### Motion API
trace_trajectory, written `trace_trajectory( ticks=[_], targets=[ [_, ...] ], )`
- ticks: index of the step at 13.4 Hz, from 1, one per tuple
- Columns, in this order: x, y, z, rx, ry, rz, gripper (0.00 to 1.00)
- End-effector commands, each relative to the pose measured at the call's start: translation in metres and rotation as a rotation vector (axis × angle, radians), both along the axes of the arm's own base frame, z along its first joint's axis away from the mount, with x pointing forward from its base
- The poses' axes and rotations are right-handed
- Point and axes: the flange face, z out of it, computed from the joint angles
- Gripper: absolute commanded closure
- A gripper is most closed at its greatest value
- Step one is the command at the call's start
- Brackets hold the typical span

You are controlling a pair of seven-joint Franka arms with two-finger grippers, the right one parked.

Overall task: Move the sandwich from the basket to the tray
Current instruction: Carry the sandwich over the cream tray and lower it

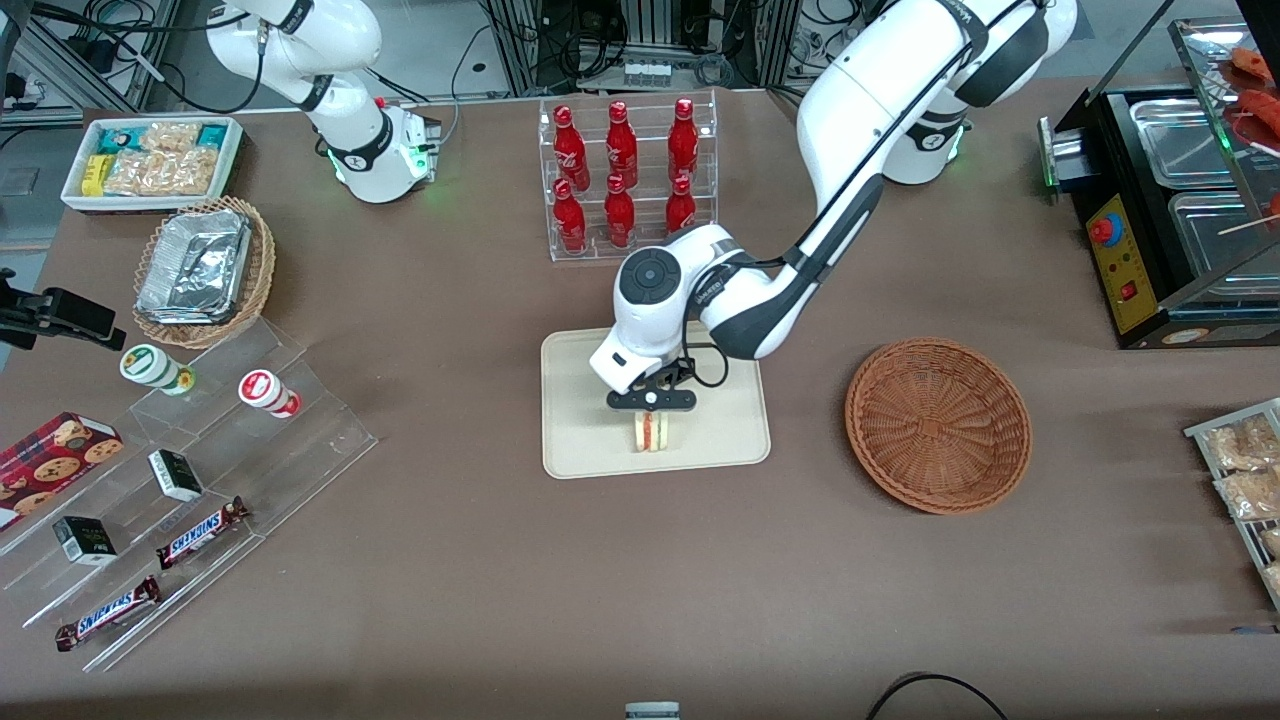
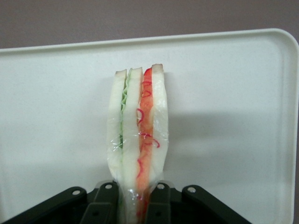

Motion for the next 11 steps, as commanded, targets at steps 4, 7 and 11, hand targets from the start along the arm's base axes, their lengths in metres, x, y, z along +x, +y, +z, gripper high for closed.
trace_trajectory(
  ticks=[4, 7, 11],
  targets=[
    [-0.022, -0.018, -0.012, 0.031, 0.008, 0.054, 0.74],
    [-0.022, -0.015, -0.003, 0.065, 0.014, 0.075, 0.0],
    [-0.017, -0.005, 0.052, 0.092, -0.007, 0.101, 0.0]
  ],
)
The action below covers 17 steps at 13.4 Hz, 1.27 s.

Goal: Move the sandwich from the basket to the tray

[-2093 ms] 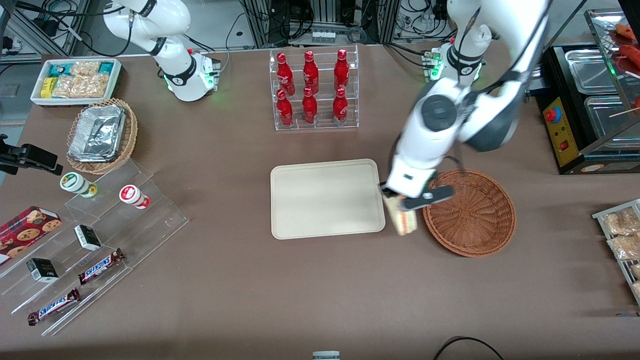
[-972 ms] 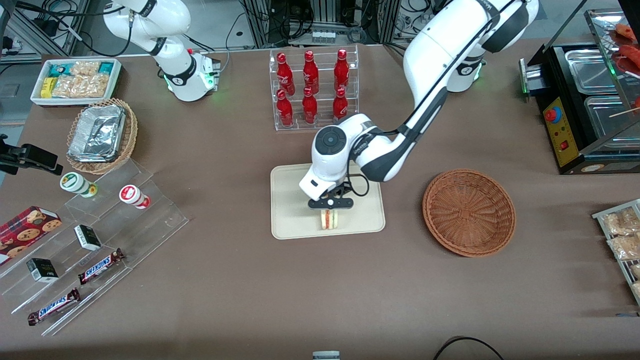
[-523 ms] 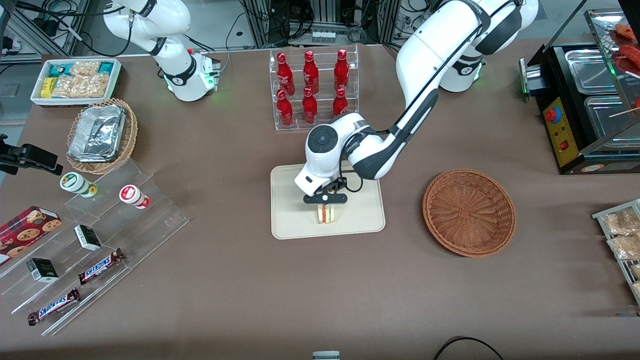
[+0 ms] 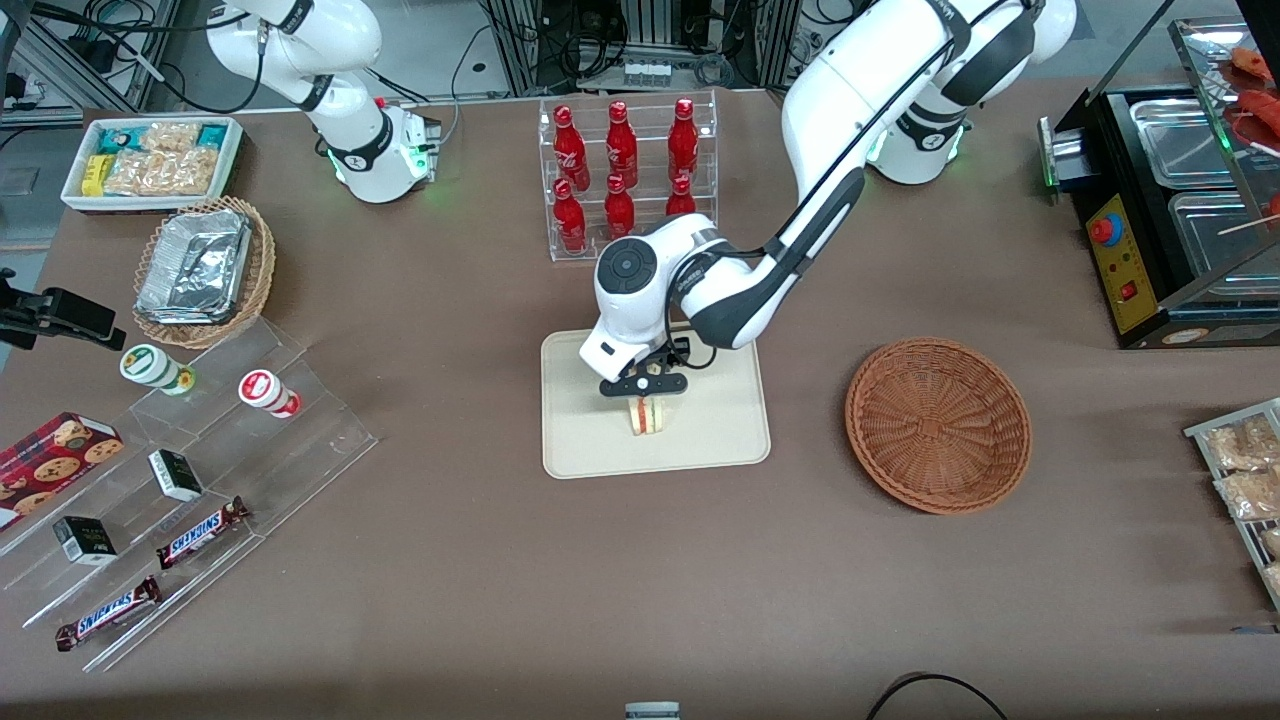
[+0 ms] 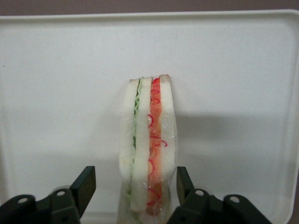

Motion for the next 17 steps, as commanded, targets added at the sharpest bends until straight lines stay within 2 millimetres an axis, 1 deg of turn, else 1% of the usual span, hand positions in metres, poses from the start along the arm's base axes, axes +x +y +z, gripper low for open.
trace_trajectory(
  ticks=[1, 2, 4, 5, 6, 7, 8, 10, 11, 12, 13, 14, 15, 16, 17],
  targets=[
    [-0.002, 0.011, 0.062, 0.049, -0.039, 0.029, 0.0],
    [0.002, 0.02, 0.087, 0.058, -0.056, 0.044, 0.0],
    [0.021, 0.05, 0.137, 0.051, -0.084, 0.107, 0.0],
    [0.02, 0.058, 0.16, 0.045, -0.082, 0.126, 0.0],
    [0.026, 0.075, 0.182, 0.048, -0.087, 0.157, 0.0],
    [0.034, 0.095, 0.204, 0.052, -0.098, 0.193, 0.0],
    [0.042, 0.119, 0.22, 0.07, -0.097, 0.23, 0.0],
    [0.045, 0.155, 0.253, 0.107, -0.089, 0.279, 0.0],
    [0.047, 0.173, 0.266, 0.123, -0.087, 0.307, 0.0],
    [0.05, 0.186, 0.273, 0.137, -0.081, 0.33, 0.0],
    [0.05, 0.193, 0.276, 0.147, -0.078, 0.339, 0.0],
    [0.055, 0.209, 0.285, 0.144, -0.085, 0.367, 0.0],
    [0.061, 0.224, 0.29, 0.142, -0.083, 0.372, 0.0],
    [0.058, 0.238, 0.304, 0.126, -0.061, 0.334, 0.0],
    [0.061, 0.258, 0.311, 0.123, -0.027, 0.321, 0.0]
  ],
)
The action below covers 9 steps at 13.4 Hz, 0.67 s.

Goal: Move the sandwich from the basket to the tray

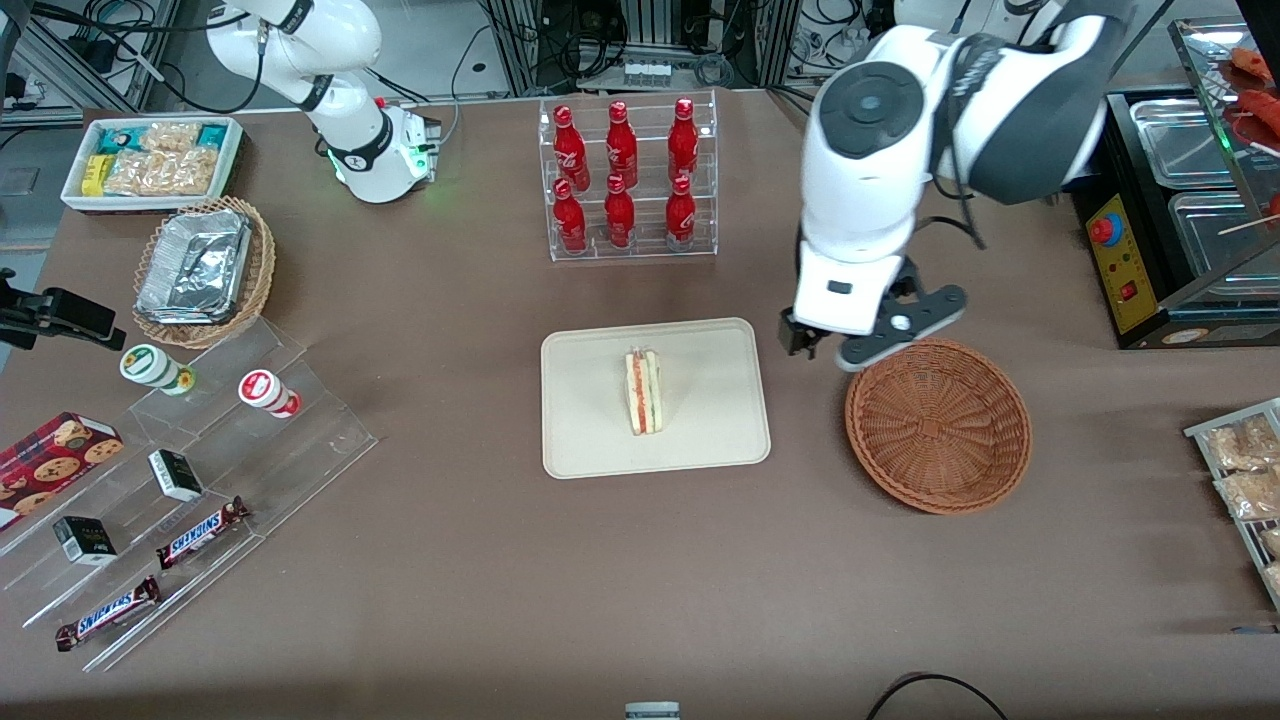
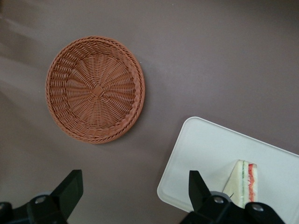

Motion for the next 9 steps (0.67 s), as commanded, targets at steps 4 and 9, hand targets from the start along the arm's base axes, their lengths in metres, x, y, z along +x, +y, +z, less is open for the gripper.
trace_trajectory(
  ticks=[4, 9],
  targets=[
    [0.001, 0.126, 0.055, -0.09, 0.122, -0.146, 0.0],
    [-0.013, 0.251, 0.077, -0.218, 0.164, -0.375, 0.0]
  ],
)
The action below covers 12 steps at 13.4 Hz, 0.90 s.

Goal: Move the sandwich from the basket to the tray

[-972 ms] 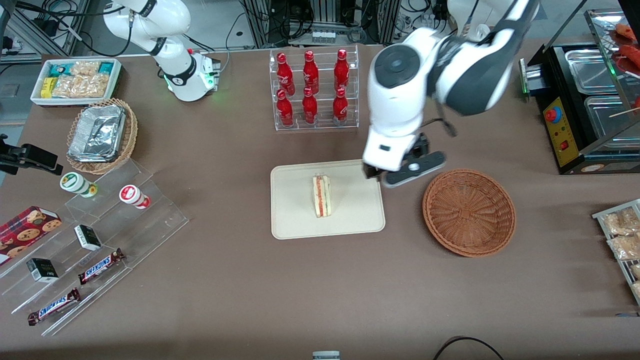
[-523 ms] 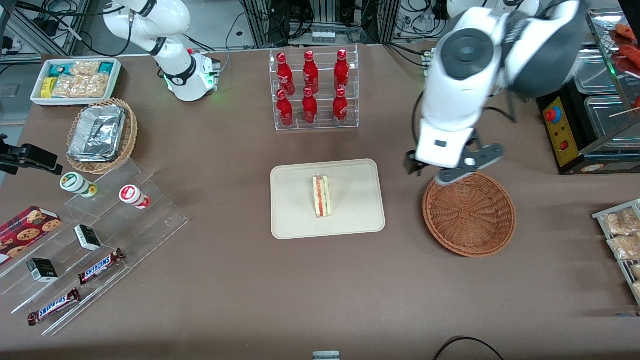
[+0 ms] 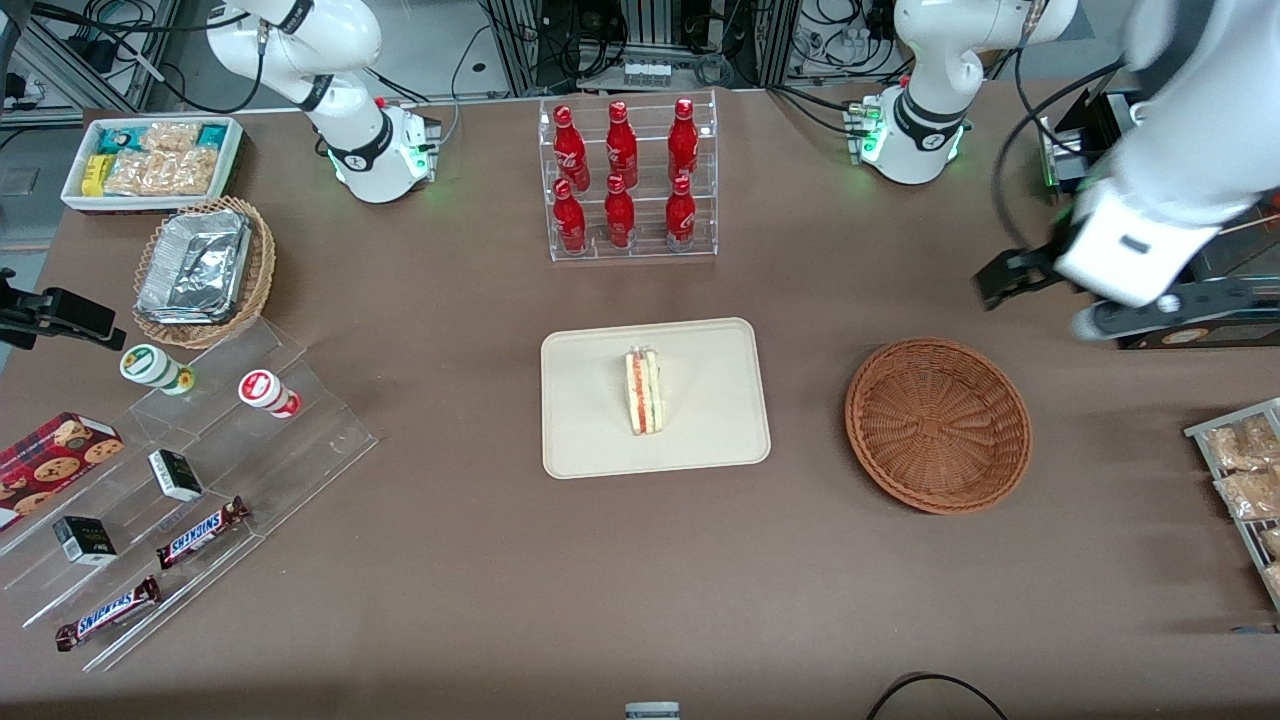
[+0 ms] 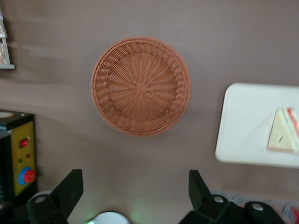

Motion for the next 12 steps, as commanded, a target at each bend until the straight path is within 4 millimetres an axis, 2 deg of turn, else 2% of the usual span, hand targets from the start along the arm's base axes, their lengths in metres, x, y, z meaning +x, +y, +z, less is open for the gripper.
trace_trajectory(
  ticks=[1, 3, 5, 8, 10, 12],
  targets=[
    [-0.021, 0.055, 0.005, -0.069, 0.014, -0.073, 0.0],
    [-0.028, 0.06, 0.008, -0.055, 0.005, -0.074, 0.0],
    [-0.023, 0.062, 0.013, -0.059, -0.01, -0.042, 0.0],
    [-0.015, 0.049, 0.029, -0.044, -0.083, -0.085, 0.0],
    [-0.021, 0.045, 0.03, -0.016, -0.103, -0.097, 0.0],
    [-0.033, 0.043, 0.023, -0.01, -0.104, -0.098, 0.0]
  ],
)
